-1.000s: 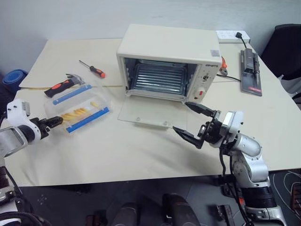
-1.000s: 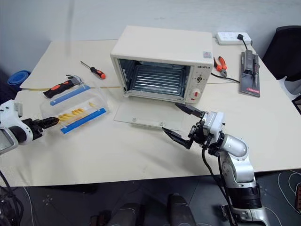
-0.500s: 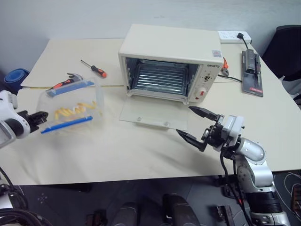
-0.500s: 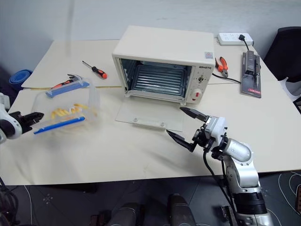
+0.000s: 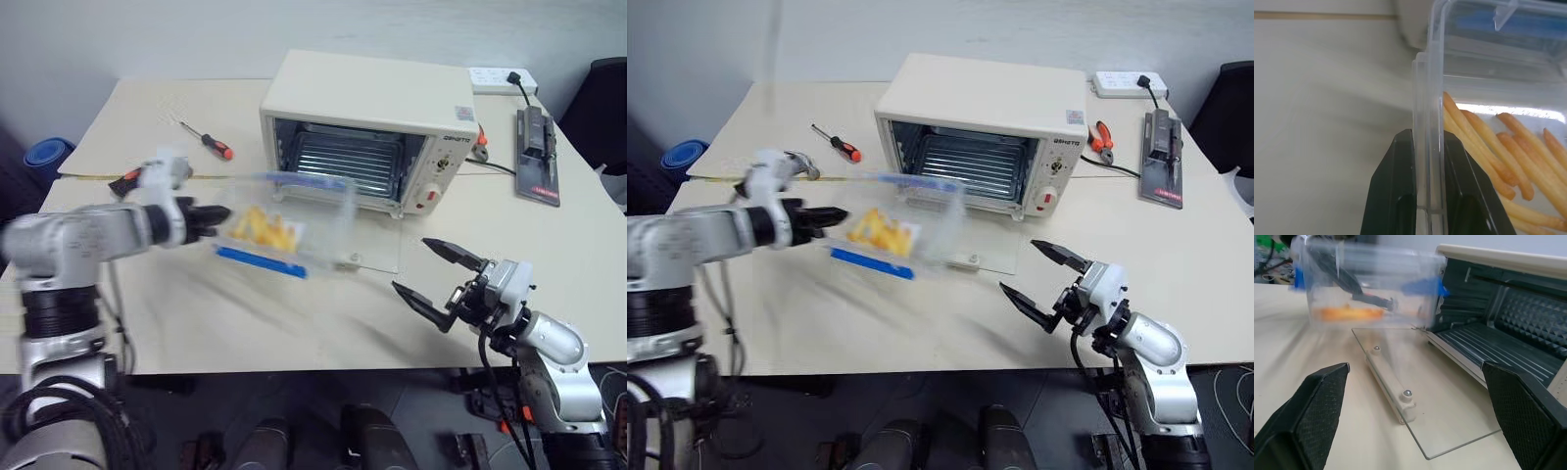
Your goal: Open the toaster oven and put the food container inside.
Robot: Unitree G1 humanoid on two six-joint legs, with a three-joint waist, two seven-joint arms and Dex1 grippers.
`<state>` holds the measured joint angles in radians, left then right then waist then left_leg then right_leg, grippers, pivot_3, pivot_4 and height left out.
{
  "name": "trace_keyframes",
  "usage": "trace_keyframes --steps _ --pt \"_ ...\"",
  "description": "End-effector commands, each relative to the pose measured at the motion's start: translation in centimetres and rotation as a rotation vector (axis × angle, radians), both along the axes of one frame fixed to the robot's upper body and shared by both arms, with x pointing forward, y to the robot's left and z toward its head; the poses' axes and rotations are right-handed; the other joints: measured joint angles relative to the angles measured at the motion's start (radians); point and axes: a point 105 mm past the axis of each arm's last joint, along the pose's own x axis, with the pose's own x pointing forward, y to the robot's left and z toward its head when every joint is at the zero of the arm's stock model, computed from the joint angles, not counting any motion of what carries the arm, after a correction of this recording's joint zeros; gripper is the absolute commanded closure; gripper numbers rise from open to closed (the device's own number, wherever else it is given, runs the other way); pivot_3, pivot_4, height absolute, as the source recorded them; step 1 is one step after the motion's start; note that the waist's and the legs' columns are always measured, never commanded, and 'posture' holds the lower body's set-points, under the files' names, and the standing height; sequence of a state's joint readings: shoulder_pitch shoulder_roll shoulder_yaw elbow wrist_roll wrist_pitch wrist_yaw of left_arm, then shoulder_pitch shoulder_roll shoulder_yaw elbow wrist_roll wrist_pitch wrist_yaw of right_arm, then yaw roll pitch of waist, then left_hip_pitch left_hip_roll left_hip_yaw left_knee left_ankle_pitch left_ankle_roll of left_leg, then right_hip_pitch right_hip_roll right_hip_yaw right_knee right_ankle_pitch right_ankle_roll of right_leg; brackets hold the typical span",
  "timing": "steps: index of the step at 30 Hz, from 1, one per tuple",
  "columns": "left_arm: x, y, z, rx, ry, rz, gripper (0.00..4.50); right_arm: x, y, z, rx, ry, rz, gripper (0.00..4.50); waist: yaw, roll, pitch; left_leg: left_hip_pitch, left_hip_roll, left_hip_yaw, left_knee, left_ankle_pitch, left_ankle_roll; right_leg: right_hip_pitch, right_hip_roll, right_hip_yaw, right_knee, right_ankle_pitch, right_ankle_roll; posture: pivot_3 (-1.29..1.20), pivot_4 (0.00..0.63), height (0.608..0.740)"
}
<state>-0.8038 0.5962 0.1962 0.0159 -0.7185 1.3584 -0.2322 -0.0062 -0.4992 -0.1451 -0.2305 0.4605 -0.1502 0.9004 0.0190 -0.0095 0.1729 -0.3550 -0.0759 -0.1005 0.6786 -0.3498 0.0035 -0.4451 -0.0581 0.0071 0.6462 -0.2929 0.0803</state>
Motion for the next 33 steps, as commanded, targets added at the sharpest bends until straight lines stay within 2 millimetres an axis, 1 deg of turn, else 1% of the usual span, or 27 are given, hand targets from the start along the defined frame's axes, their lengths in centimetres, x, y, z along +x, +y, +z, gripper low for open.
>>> trace_keyframes --steps 1,4,6,9,12,13,14,16,17,18,19,20,22,24,25,27,28,29,30,33 --pt "1.2 -1.1 2.1 0.002 -0.096 0.032 4.26 -0.7 0.2 0.9 0.006 -0.039 -0.011 0.00 -0.006 0.000 0.000 0.000 0.001 0.000 0.000 0.000 0.000 0.000 0.001 0.000 0.000 0.000 0.000 0.00 0.150 0.740" --pt "2.3 -2.2 1.9 0.029 -0.120 0.038 4.26 -0.8 0.2 1.0 0.015 -0.038 -0.032 0.00 -0.017 0.000 0.000 0.001 0.001 0.000 0.000 0.000 -0.001 0.000 0.001 0.000 0.001 0.000 0.000 0.00 0.150 0.740" --pt "2.7 -2.6 2.0 0.030 -0.135 0.042 3.52 -0.8 0.4 1.1 0.021 -0.036 -0.039 0.00 -0.018 0.000 0.000 0.001 0.001 0.000 0.000 0.000 -0.001 0.000 0.001 0.000 0.001 0.000 0.000 0.00 0.150 0.740" --pt "3.1 -3.0 2.7 -0.004 -0.164 0.051 2.66 -0.8 0.6 0.9 0.020 -0.014 -0.050 0.00 -0.016 0.000 0.000 0.001 0.001 0.000 0.000 0.000 -0.001 0.000 0.001 0.000 0.001 0.000 0.000 0.00 0.150 0.740" --pt "2.6 -2.7 4.7 -0.136 -0.242 0.014 1.73 -0.7 1.2 1.5 0.048 0.013 -0.059 0.00 -0.016 0.000 0.000 0.001 0.001 0.000 0.000 0.000 -0.001 0.000 0.001 0.000 0.001 0.000 0.000 0.00 0.150 0.740" --pt "2.0 -2.2 5.4 -0.170 -0.271 -0.019 1.73 -1.0 1.6 1.5 0.040 0.036 -0.039 0.00 -0.018 0.000 0.000 0.000 0.001 0.000 0.000 0.000 -0.001 0.000 0.001 0.000 0.001 0.000 0.000 0.00 0.150 0.740" --pt "1.4 -1.5 5.6 -0.166 -0.296 -0.049 1.73 -1.3 2.0 1.3 0.025 0.062 -0.019 0.00 -0.021 0.000 0.000 0.001 0.001 0.000 0.000 0.000 -0.001 0.000 0.001 0.000 0.001 0.000 0.000 0.00 0.150 0.740" --pt "0.0 0.9 5.3 -0.103 -0.352 -0.129 1.70 -2.0 2.8 0.5 -0.013 0.150 0.025 0.40 -0.027 0.001 0.000 0.001 0.002 0.000 -0.001 -0.001 -0.002 -0.001 0.001 0.000 0.001 0.000 0.000 0.00 0.150 0.740" --pt "-0.8 2.0 4.8 -0.035 -0.381 -0.178 1.70 -2.2 3.3 0.1 -0.030 0.184 0.046 0.64 -0.035 0.001 0.000 0.002 0.002 0.000 -0.001 -0.001 -0.002 -0.001 0.002 0.001 0.001 0.000 0.000 0.00 0.150 0.740" --pt "-1.9 2.9 4.0 0.048 -0.422 -0.262 1.70 -2.5 4.0 -0.4 -0.061 0.221 0.074 0.92 -0.039 0.001 0.000 0.003 0.002 0.000 -0.004 -0.001 -0.003 -0.001 0.003 0.002 0.000 -0.001 -0.001 0.00 0.150 0.740" --pt "-3.0 3.3 3.3 0.107 -0.441 -0.353 2.11 -2.7 4.5 -0.8 -0.087 0.237 0.093 1.30 -0.044 0.002 0.000 0.004 0.002 -0.001 -0.005 -0.001 -0.003 -0.001 0.003 0.002 0.000 -0.001 -0.002 0.00 0.150 0.740" --pt "-3.9 3.5 2.5 0.135 -0.442 -0.427 2.33 -2.7 5.0 -1.0 -0.100 0.248 0.108 1.67 -0.042 0.002 0.000 0.004 0.003 -0.001 -0.005 -0.001 -0.003 -0.001 0.003 0.002 0.000 -0.001 -0.003 0.00 0.150 0.740" --pt "-5.3 3.8 0.3 0.176 -0.390 -0.547 2.93 -2.4 6.0 -1.5 -0.115 0.277 0.134 2.33 -0.028 0.002 0.000 0.003 0.003 -0.002 -0.004 -0.001 -0.003 0.000 0.003 0.001 -0.001 -0.002 -0.003 0.00 0.150 0.740" --pt "-6.7 2.8 -2.1 0.208 -0.368 -0.685 3.55 -1.6 6.8 -2.0 -0.136 0.282 0.139 3.00 -0.011 0.002 0.000 0.002 0.002 -0.003 0.000 -0.002 -0.002 0.001 0.002 0.001 -0.002 -0.002 -0.003 0.00 0.150 0.740" --pt "-7.0 1.9 -2.8 0.183 -0.377 -0.716 3.90 -0.9 6.9 -2.2 -0.149 0.270 0.131 3.39 -0.002 0.002 0.000 0.002 0.001 -0.003 0.001 -0.002 -0.001 0.002 0.001 0.001 -0.002 -0.001 -0.003 0.00 0.150 0.740" --pt "-6.4 -0.1 -3.3 0.118 -0.407 -0.714 4.48 0.7 6.9 -2.1 -0.151 0.255 0.093 4.00 0.014 0.001 0.000 0.001 0.001 -0.003 0.003 -0.003 0.001 0.002 0.000 0.000 -0.002 -0.001 -0.002 0.00 0.150 0.740" --pt "-6.0 -0.9 -3.5 0.107 -0.424 -0.708 4.50 1.4 6.9 -2.0 -0.154 0.241 0.073 4.35 0.021 0.001 0.000 0.000 0.000 -0.003 0.004 -0.003 0.001 0.002 0.000 0.000 -0.002 -0.001 -0.001 0.00 0.150 0.740" --pt "-5.5 -1.6 -3.9 0.108 -0.436 -0.701 4.50 2.3 6.7 -1.9 -0.160 0.225 0.049 4.46 0.024 0.001 0.000 0.000 0.000 -0.004 0.005 -0.003 0.002 0.002 0.000 0.000 -0.002 0.000 -0.001 0.00 0.150 0.740" --pt "-4.9 -2.2 -4.2 0.107 -0.450 -0.685 4.50 3.1 6.6 -1.8 -0.159 0.212 0.026 4.46 0.024 0.001 0.000 -0.001 -0.001 -0.004 0.005 -0.003 0.002 0.002 0.000 0.000 -0.002 0.000 0.000 0.00 0.150 0.740" --pt "-2.1 -4.0 -3.5 0.057 -0.519 -0.569 4.50 5.8 6.2 -0.5 -0.129 0.158 -0.044 4.46 0.015 0.001 0.000 -0.001 -0.001 -0.002 0.004 -0.003 0.002 0.001 0.001 0.000 -0.001 0.000 0.000 0.00 0.150 0.740"
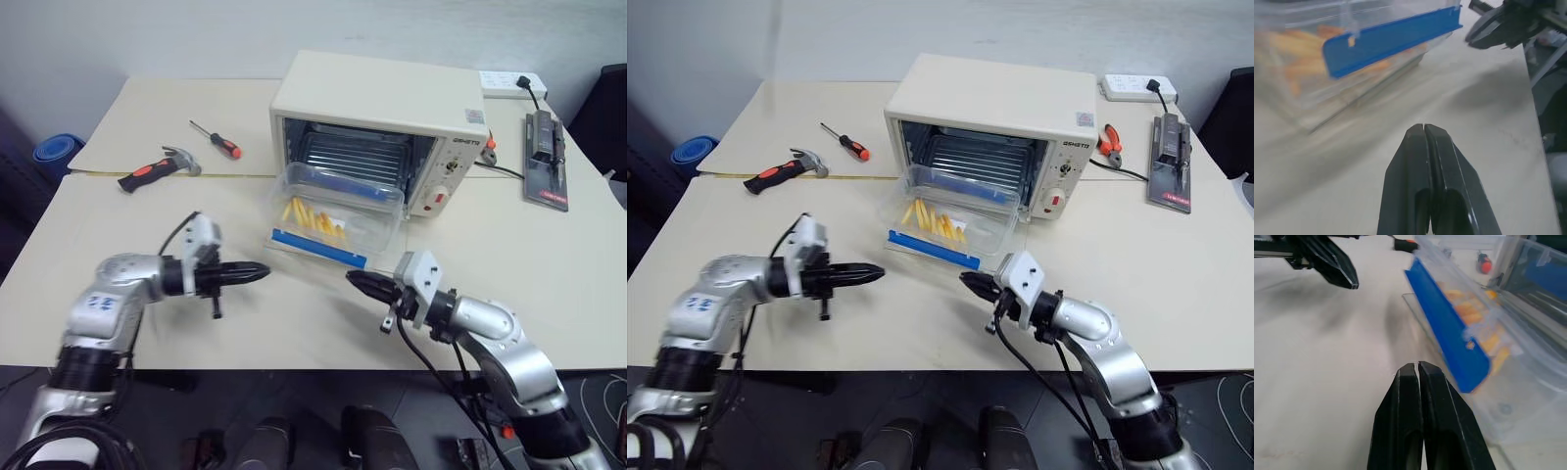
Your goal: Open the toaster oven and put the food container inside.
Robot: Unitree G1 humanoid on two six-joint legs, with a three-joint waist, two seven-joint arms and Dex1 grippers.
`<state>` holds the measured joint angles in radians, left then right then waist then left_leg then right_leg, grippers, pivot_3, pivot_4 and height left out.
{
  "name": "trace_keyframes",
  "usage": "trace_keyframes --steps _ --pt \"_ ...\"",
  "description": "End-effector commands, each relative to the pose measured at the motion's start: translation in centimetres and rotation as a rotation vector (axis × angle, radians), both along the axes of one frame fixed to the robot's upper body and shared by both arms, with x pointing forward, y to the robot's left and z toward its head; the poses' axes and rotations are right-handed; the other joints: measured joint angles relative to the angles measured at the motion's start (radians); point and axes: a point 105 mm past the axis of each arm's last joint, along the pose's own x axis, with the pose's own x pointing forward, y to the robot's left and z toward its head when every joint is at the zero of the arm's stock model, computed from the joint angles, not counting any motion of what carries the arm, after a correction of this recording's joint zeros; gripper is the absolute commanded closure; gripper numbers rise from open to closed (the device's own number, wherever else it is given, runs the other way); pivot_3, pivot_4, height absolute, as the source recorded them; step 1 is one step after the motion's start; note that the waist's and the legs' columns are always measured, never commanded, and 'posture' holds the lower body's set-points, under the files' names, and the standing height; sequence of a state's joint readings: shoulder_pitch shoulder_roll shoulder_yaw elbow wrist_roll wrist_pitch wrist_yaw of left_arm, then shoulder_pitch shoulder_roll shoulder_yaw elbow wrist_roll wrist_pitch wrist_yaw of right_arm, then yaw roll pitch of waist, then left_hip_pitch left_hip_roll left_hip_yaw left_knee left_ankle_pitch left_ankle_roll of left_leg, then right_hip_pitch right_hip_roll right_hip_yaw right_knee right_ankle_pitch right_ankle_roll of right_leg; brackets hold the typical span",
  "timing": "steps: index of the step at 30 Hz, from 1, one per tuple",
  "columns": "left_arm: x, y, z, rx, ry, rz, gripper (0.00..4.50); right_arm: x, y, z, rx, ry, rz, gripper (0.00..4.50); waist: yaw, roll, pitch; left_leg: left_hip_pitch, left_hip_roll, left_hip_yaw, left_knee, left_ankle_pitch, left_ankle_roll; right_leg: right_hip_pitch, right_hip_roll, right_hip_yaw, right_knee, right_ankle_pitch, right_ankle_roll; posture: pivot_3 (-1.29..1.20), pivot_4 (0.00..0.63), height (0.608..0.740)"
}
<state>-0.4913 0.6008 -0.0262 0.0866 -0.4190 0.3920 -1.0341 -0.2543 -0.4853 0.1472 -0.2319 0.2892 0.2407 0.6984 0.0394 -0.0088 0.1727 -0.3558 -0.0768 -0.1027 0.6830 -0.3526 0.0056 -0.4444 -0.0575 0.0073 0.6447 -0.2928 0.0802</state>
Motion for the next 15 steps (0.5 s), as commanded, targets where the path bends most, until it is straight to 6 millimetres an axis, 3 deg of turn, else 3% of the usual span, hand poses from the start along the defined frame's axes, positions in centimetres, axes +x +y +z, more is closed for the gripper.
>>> trace_keyframes --steps 1,5,9,15 --pt "3.0 -1.0 2.0 -0.084 -0.100 0.127 4.50 2.6 -0.7 2.2 0.032 -0.102 -0.077 4.46 -0.009 0.000 0.000 0.000 0.000 0.000 0.000 0.000 0.000 0.000 0.000 0.000 0.001 0.000 0.000 0.00 0.150 0.740" --pt "5.7 -1.8 3.5 -0.215 -0.120 0.235 4.50 5.3 -0.9 3.6 0.045 -0.147 -0.136 4.46 -0.026 0.000 0.000 0.000 0.000 0.001 0.000 0.000 0.000 -0.001 0.001 0.000 0.001 0.000 0.000 0.00 0.150 0.740" --pt "7.3 -2.5 3.5 -0.225 -0.148 0.287 4.50 8.0 -1.2 4.7 0.071 -0.188 -0.215 4.46 -0.047 0.000 0.000 0.000 0.001 0.001 -0.001 0.000 -0.001 -0.002 0.001 0.000 0.002 0.000 0.000 0.00 0.150 0.740" --pt "9.7 -2.4 4.3 -0.289 -0.219 0.424 4.50 10.7 -1.4 5.0 0.126 -0.186 -0.307 4.46 -0.047 0.000 0.000 0.000 0.001 0.001 -0.001 0.000 -0.001 -0.002 0.001 0.000 0.002 0.000 0.000 0.00 0.150 0.740"
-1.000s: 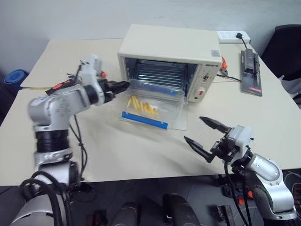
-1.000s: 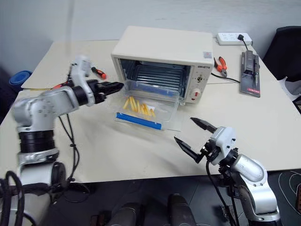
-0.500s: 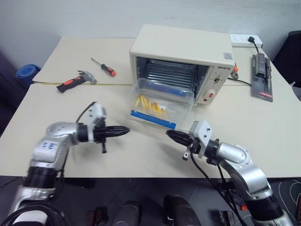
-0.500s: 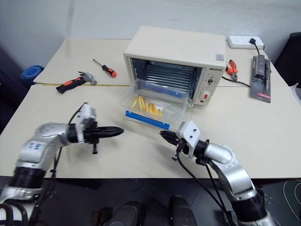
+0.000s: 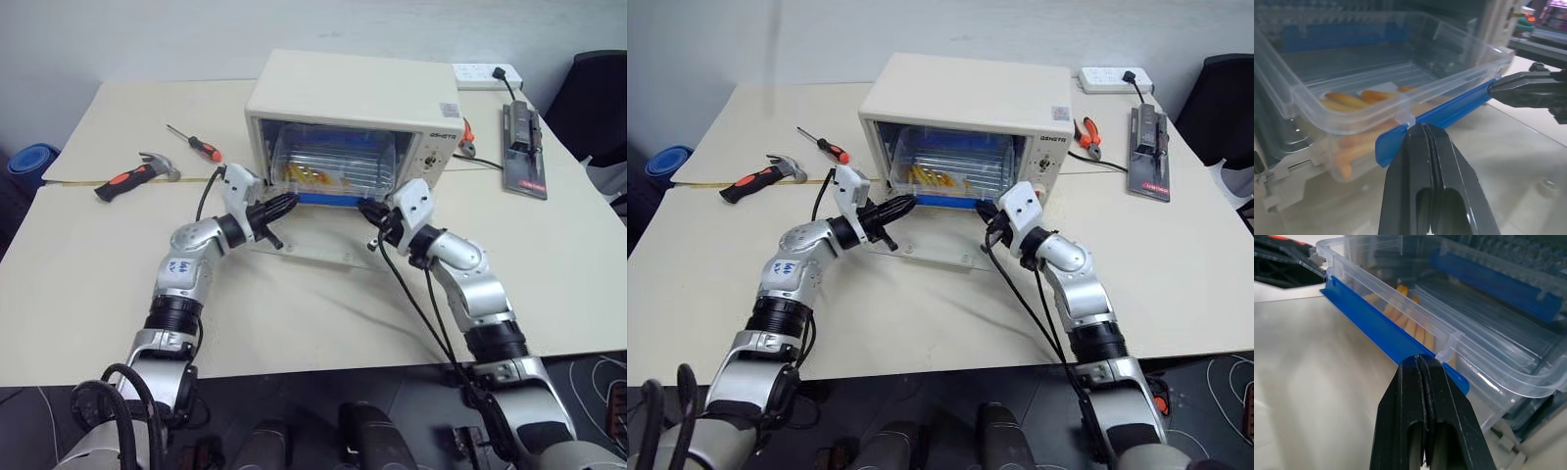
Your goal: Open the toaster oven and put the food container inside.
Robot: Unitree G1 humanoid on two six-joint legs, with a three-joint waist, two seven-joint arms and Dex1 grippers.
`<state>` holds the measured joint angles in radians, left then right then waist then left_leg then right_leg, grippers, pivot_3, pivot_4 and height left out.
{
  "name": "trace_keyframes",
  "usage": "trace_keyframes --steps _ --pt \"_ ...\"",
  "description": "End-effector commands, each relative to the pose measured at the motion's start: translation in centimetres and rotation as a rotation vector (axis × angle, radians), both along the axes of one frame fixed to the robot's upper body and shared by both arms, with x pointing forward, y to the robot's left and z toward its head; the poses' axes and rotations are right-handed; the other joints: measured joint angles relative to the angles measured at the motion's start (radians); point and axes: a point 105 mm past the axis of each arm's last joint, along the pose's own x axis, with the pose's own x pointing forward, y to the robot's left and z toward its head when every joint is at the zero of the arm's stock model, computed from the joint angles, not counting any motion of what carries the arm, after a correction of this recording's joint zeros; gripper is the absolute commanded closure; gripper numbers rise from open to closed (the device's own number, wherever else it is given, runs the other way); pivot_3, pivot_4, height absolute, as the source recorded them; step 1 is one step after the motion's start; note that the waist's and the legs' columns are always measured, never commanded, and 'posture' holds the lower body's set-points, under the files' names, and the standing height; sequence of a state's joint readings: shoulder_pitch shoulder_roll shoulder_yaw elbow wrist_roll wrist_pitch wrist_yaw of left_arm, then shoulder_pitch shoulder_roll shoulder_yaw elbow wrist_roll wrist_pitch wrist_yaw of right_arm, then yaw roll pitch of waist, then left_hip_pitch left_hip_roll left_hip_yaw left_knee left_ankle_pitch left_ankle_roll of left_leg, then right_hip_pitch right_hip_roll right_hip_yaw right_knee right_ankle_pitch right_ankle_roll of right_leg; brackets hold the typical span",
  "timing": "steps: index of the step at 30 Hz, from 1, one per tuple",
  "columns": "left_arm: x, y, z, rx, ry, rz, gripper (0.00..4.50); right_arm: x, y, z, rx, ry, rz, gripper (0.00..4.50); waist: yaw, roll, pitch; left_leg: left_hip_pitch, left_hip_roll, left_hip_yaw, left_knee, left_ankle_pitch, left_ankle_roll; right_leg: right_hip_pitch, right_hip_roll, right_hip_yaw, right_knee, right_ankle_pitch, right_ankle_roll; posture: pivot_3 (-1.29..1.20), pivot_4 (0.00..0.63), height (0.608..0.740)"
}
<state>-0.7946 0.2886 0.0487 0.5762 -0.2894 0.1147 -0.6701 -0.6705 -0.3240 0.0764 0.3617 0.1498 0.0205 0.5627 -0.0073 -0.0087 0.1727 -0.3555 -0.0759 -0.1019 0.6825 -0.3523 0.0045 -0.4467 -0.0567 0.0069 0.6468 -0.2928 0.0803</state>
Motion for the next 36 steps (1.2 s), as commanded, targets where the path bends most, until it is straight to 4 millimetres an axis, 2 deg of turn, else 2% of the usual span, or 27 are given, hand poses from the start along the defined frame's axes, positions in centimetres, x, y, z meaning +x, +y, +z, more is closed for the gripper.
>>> trace_keyframes --steps 1,3,5,6,7,9,11,13,14,16,18,21,24,26,29,31,34,36 --pt "1.0 0.7 2.2 -0.050 -0.099 0.074 4.50 1.2 -0.7 1.5 0.067 -0.049 -0.070 4.46 0.000 0.000 0.000 0.000 0.000 0.000 0.000 0.000 0.000 0.000 0.000 0.000 0.000 0.000 0.000 0.00 0.150 0.740" --pt "1.0 1.1 2.3 -0.072 -0.127 0.076 4.50 1.1 -0.6 1.7 0.098 -0.037 -0.049 4.46 -0.001 0.000 0.000 0.000 0.000 0.000 0.000 0.000 0.000 0.000 0.000 0.000 0.000 0.000 0.000 0.00 0.150 0.740" --pt "-0.5 1.9 2.2 -0.045 -0.147 -0.037 4.32 -0.6 -0.9 1.8 0.094 -0.022 0.045 4.48 -0.001 0.000 0.000 0.000 0.000 0.000 -0.001 0.000 0.000 -0.001 0.000 0.000 0.000 0.000 0.000 0.00 0.150 0.740" --pt "-1.7 3.2 2.5 -0.030 -0.155 -0.097 4.32 -2.0 -1.7 2.0 0.091 -0.013 0.097 4.48 -0.003 0.000 0.000 0.000 0.000 0.000 -0.001 0.000 0.000 -0.001 0.000 0.000 0.000 0.000 0.000 0.00 0.150 0.740" --pt "-3.1 5.0 2.7 0.027 -0.175 -0.143 3.94 -3.6 -2.9 2.0 0.080 0.002 0.144 4.50 -0.006 0.000 0.000 0.000 0.000 0.000 -0.001 0.000 0.000 0.000 0.000 0.000 0.000 0.000 0.000 0.00 0.150 0.740" --pt "-5.0 7.3 2.7 0.138 -0.177 -0.191 3.50 -5.3 -4.7 1.3 0.044 0.036 0.178 4.50 -0.014 0.000 0.000 -0.001 0.000 0.000 -0.001 0.000 0.000 -0.001 0.000 0.000 0.000 0.000 0.000 0.00 0.150 0.740" --pt "-6.6 8.7 3.0 0.188 -0.202 -0.243 2.95 -5.9 -6.5 -0.1 -0.015 0.084 0.156 4.50 -0.021 0.001 0.000 -0.001 0.001 -0.001 -0.005 -0.002 0.000 -0.001 0.000 -0.001 0.000 0.000 0.000 0.00 0.150 0.740" --pt "-8.6 10.1 2.9 0.246 -0.179 -0.313 2.30 -6.3 -8.1 -2.5 -0.107 0.148 0.142 4.50 -0.018 0.001 0.000 -0.001 0.001 -0.001 0.000 -0.002 0.001 0.001 0.000 -0.001 -0.003 0.000 0.000 0.00 0.150 0.740" --pt "-9.3 10.5 2.7 0.273 -0.146 -0.346 2.11 -6.4 -8.5 -3.6 -0.141 0.174 0.146 4.50 -0.018 0.001 0.000 -0.001 0.001 0.000 0.000 -0.002 0.001 0.002 -0.001 -0.001 -0.003 0.000 0.000 0.00 0.150 0.740" --pt "-10.4 10.9 2.6 0.285 -0.093 -0.400 1.55 -6.5 -8.5 -5.2 -0.176 0.212 0.168 4.50 -0.018 0.001 0.000 0.002 0.001 0.001 0.000 -0.001 0.001 0.004 -0.001 -0.001 -0.002 0.000 0.000 0.00 0.150 0.740" --pt "-10.9 11.0 2.6 0.286 -0.066 -0.425 0.97 -6.6 -7.6 -6.4 -0.190 0.225 0.221 4.50 -0.018 0.002 0.001 0.002 0.001 0.001 -0.001 -0.001 0.001 0.003 -0.001 0.000 0.000 0.000 0.000 0.00 0.150 0.740" --pt "-11.0 11.0 2.8 0.266 -0.071 -0.426 0.08 -6.3 -5.9 -6.7 -0.141 0.196 0.280 4.50 -0.018 0.002 0.001 0.002 0.001 0.001 -0.001 -0.001 0.001 0.002 -0.001 0.000 0.000 0.000 0.000 0.00 0.150 0.740" --pt "-11.1 10.7 3.2 0.208 -0.097 -0.410 0.03 -5.6 -4.1 -5.1 -0.047 0.103 0.313 4.50 -0.021 0.002 0.001 0.002 0.001 0.001 -0.001 -0.001 0.001 0.002 -0.001 0.000 0.000 0.000 0.000 0.00 0.150 0.740" --pt "-11.1 10.8 3.4 0.174 -0.114 -0.381 0.03 -5.2 -3.6 -3.0 0.062 0.030 0.312 4.50 -0.022 0.002 0.001 0.001 0.002 0.001 -0.001 -0.001 0.001 0.001 0.000 -0.001 0.000 0.000 0.000 0.00 0.150 0.740" --pt "-11.2 11.5 3.4 0.164 -0.131 -0.310 0.03 -4.3 -4.2 1.3 0.333 -0.058 0.255 4.50 -0.021 0.002 0.001 0.001 0.002 0.001 -0.001 -0.002 0.000 0.001 0.000 -0.001 0.000 0.000 0.000 0.00 0.150 0.740" --pt "-11.1 12.2 3.1 0.171 -0.129 -0.254 0.03 -4.3 -4.8 3.6 0.441 -0.108 0.253 4.50 -0.020 0.003 0.001 0.001 0.002 0.001 -0.001 -0.002 0.000 0.001 0.000 0.000 0.000 0.000 0.000 0.00 0.150 0.740" --pt "-11.0 13.4 1.7 0.225 -0.108 -0.167 0.03 -4.9 -5.0 6.5 0.497 -0.165 0.297 4.50 -0.018 0.003 0.001 0.001 0.002 0.001 -0.001 -0.002 0.001 0.001 -0.001 -0.001 -0.001 0.000 0.000 0.00 0.150 0.740" --pt "-11.3 14.0 0.7 0.237 -0.091 -0.132 0.03 -5.7 -4.9 7.6 0.467 -0.181 0.330 4.50 -0.017 0.003 0.001 0.001 0.002 0.000 -0.001 -0.002 0.001 0.001 0.000 -0.001 -0.001 0.000 0.000 0.00 0.150 0.740"
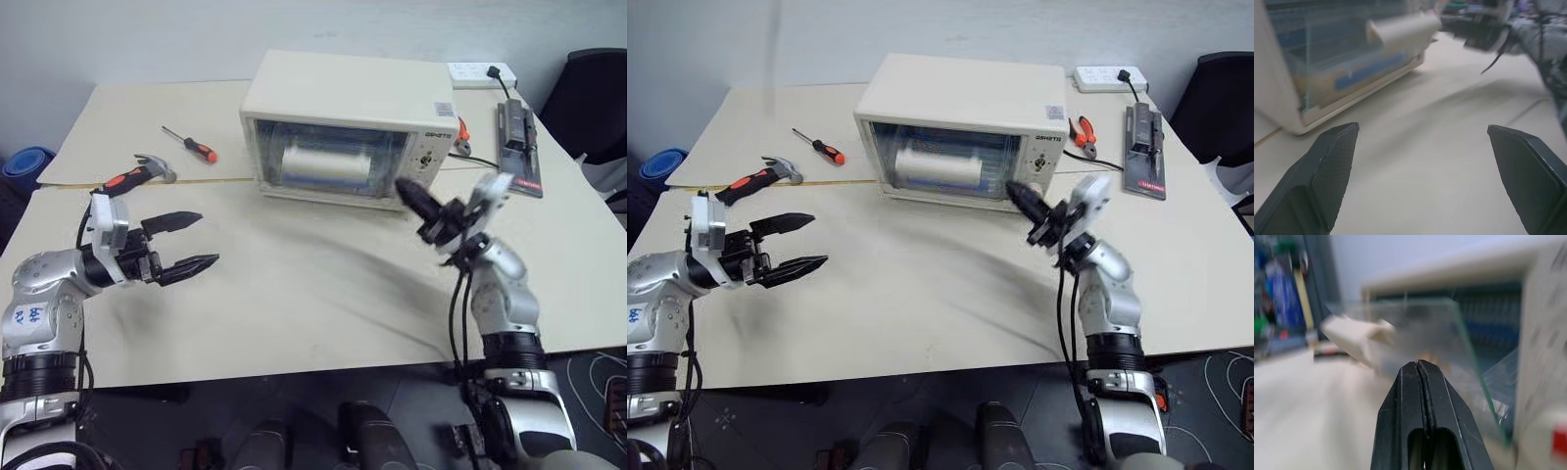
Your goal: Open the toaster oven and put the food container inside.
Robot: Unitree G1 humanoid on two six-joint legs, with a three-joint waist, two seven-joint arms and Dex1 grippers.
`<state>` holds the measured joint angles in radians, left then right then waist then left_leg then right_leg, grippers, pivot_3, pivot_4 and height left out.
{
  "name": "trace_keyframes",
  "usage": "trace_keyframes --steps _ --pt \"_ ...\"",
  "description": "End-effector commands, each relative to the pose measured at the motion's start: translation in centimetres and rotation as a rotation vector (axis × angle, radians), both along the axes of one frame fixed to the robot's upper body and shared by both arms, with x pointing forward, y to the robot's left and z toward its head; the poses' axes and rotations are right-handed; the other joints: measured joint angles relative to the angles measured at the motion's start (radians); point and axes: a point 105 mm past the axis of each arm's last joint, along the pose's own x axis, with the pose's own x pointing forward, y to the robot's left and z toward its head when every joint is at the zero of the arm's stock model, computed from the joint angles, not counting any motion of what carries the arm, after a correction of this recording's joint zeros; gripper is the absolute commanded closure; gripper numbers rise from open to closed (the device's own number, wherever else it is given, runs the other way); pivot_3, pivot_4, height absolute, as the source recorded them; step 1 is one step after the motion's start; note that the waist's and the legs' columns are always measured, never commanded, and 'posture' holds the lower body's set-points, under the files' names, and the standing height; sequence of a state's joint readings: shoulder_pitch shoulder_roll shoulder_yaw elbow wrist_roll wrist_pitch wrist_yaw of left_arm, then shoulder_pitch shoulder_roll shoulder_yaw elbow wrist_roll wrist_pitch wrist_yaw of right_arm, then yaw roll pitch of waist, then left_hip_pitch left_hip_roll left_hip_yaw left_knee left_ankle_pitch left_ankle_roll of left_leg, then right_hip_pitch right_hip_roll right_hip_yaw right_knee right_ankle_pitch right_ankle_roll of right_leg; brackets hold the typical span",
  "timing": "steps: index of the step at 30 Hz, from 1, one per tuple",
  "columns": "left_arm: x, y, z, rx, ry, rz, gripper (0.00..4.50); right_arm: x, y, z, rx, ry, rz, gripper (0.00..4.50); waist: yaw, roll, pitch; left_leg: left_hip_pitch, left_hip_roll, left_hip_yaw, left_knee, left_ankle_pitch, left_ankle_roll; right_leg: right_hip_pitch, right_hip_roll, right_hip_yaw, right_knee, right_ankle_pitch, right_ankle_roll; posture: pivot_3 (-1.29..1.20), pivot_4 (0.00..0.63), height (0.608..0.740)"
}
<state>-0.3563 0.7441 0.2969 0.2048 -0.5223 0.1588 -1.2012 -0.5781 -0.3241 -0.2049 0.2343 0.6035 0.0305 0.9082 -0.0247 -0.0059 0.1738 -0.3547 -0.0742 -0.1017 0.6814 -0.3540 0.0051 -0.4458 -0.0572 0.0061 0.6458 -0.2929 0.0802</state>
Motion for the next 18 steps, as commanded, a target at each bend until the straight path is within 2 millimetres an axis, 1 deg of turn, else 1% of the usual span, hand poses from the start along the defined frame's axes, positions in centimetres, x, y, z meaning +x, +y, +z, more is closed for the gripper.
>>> trace_keyframes --steps 1,2,3,5,7,10,11,12,13,14,16,17,18 --pt "-0.4 1.3 -0.6 0.053 -0.034 0.081 0.03 -1.7 -0.2 2.7 -0.021 -0.075 0.051 4.50 0.000 0.000 0.000 0.000 0.000 0.000 0.000 0.000 0.000 0.000 0.000 0.000 0.000 0.000 0.000 0.00 0.150 0.740" --pt "-0.6 1.4 -0.8 0.056 -0.035 0.091 0.03 -2.1 -0.1 2.5 -0.074 -0.088 0.058 4.50 0.001 0.000 0.000 0.000 0.000 0.000 -0.001 0.000 0.000 0.000 0.000 0.000 0.000 0.000 0.000 0.00 0.150 0.740" --pt "-0.8 1.6 -1.2 0.069 -0.026 0.107 0.01 -2.8 0.1 1.9 -0.157 -0.095 0.082 4.32 0.002 0.000 0.000 0.000 0.000 0.000 0.000 0.000 0.001 0.000 0.000 0.000 0.000 0.000 0.000 0.00 0.150 0.740" --pt "-1.2 2.0 -1.8 0.094 -0.030 0.133 0.00 -4.2 0.1 -0.1 -0.332 -0.101 0.114 3.93 0.012 0.000 0.000 0.000 0.000 0.000 -0.001 0.000 0.001 0.000 0.000 0.000 -0.001 0.000 0.000 0.00 0.150 0.740" --pt "-1.6 2.4 -2.4 0.122 -0.030 0.163 0.00 -5.2 -0.7 -2.0 -0.447 -0.080 0.113 3.26 0.021 0.000 0.000 -0.001 0.000 0.000 -0.001 -0.001 0.002 0.000 0.000 0.000 -0.002 0.000 0.000 0.00 0.150 0.740" --pt "-2.6 2.7 -3.5 0.143 -0.019 0.204 0.00 -6.8 -2.6 -5.3 -0.575 -0.023 0.110 2.30 0.025 0.000 0.000 0.000 0.000 0.002 0.000 -0.001 0.002 0.001 -0.001 0.001 -0.002 0.000 0.000 0.00 0.150 0.740" --pt "-3.0 2.6 -3.9 0.142 -0.011 0.208 0.00 -7.3 -3.1 -6.3 -0.609 -0.007 0.114 1.90 0.026 0.000 0.000 0.000 0.000 0.002 0.000 -0.001 0.002 0.001 -0.001 0.001 -0.002 0.000 0.000 0.00 0.150 0.740" --pt "-3.4 2.4 -4.4 0.149 0.000 0.207 0.00 -7.7 -3.6 -7.0 -0.632 0.002 0.107 1.60 0.026 0.000 0.000 0.000 0.000 0.002 0.000 -0.001 0.002 0.001 -0.001 0.001 -0.002 0.000 0.000 0.00 0.150 0.740" --pt "-3.9 2.3 -5.0 0.168 0.010 0.204 0.00 -7.8 -4.1 -7.5 -0.636 0.007 0.083 1.18 0.026 0.000 0.000 0.000 0.000 0.002 0.000 -0.001 0.002 0.001 -0.001 0.002 -0.002 0.000 0.000 0.00 0.150 0.740" --pt "-4.2 2.1 -5.4 0.177 0.014 0.203 0.00 -7.9 -4.6 -7.9 -0.644 0.013 0.060 0.88 0.024 0.000 0.000 0.000 0.000 0.002 0.000 -0.001 0.002 0.002 -0.001 0.002 -0.002 0.000 0.000 0.00 0.150 0.740" --pt "-4.1 2.1 -5.7 0.172 0.003 0.228 0.00 -8.1 -5.5 -8.9 -0.685 0.006 0.030 0.22 0.025 0.000 0.000 0.001 0.000 0.003 0.000 -0.001 0.002 0.002 0.000 0.002 -0.002 0.000 0.000 0.00 0.150 0.740" --pt "-3.9 2.2 -5.6 0.158 -0.012 0.252 0.00 -8.3 -5.8 -9.4 -0.692 0.010 0.020 0.01 0.026 0.000 0.000 0.001 0.000 0.003 0.000 -0.001 0.002 0.002 0.000 0.002 -0.001 0.000 0.000 0.00 0.150 0.740" --pt "-3.6 2.0 -5.4 0.141 -0.029 0.277 0.00 -8.3 -6.1 -9.5 -0.668 0.015 -0.012 0.01 0.026 0.000 0.000 0.001 0.000 0.003 0.000 -0.001 0.002 0.002 0.000 0.002 -0.001 0.000 0.000 0.00 0.150 0.740"
